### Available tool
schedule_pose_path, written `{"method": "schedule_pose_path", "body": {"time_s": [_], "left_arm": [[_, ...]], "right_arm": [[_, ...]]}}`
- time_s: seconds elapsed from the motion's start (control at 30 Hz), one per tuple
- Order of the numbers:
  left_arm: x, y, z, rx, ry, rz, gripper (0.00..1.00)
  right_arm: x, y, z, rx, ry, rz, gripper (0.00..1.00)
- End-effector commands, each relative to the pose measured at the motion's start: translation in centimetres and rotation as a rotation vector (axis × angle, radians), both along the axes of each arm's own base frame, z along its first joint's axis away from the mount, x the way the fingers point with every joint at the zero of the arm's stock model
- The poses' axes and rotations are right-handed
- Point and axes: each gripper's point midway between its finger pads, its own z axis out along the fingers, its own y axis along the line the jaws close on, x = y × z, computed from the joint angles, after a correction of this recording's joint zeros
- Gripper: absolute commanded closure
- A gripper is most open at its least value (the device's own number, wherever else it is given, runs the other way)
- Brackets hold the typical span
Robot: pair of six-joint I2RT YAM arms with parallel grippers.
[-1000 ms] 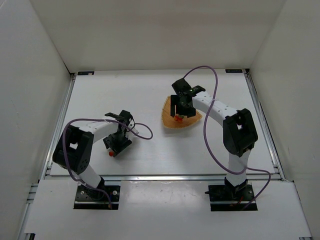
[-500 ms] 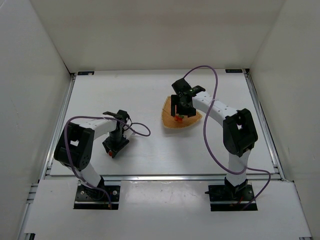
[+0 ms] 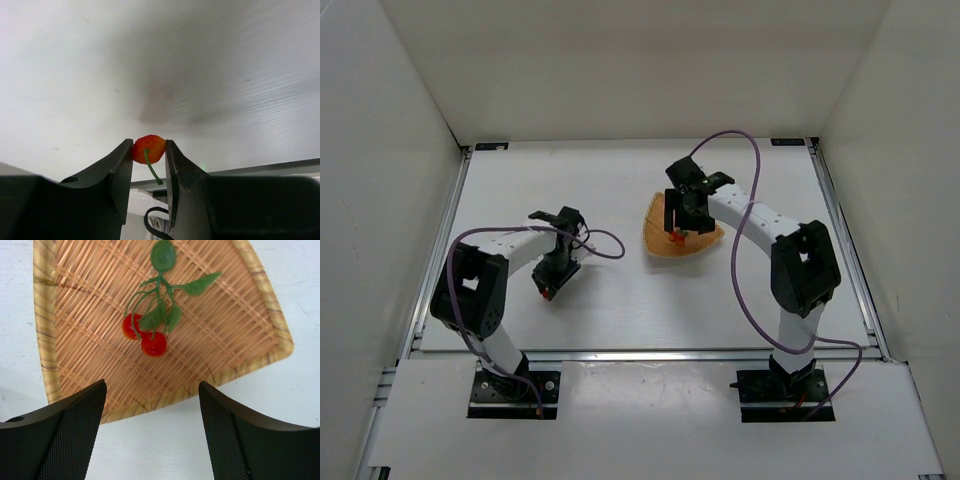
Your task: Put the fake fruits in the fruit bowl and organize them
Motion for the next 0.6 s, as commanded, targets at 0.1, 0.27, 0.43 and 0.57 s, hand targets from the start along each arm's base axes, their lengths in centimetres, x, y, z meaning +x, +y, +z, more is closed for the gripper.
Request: {"method": "schedule_pose_path", "body": {"time_s": [0.1, 0.27, 0.43, 0.57], "left_arm": [[6.9, -5.1, 8.4, -0.094, -0.281, -0.040, 0.90], [12.8, -13.8, 13.4, -0.259, -0.439, -0.151, 0.90], [17.4, -23.0, 12.2, -0.363, -0.473, -0.262, 0.87], [19.4, -29.6, 12.9, -0.464, -0.525, -0.332, 0.80]], "right_arm": [[-0.4, -4.1, 6.6, 0.033, -0.157, -0.148, 0.21], [-2.1, -9.1, 8.5, 0.078, -0.199, -0.309, 0.21], [-5.5, -13.9, 9.2, 0.035, -0.227, -0.447, 0.21], [-7.4, -16.7, 11.2, 0.021, -0.292, -0.531, 0.19]]}}
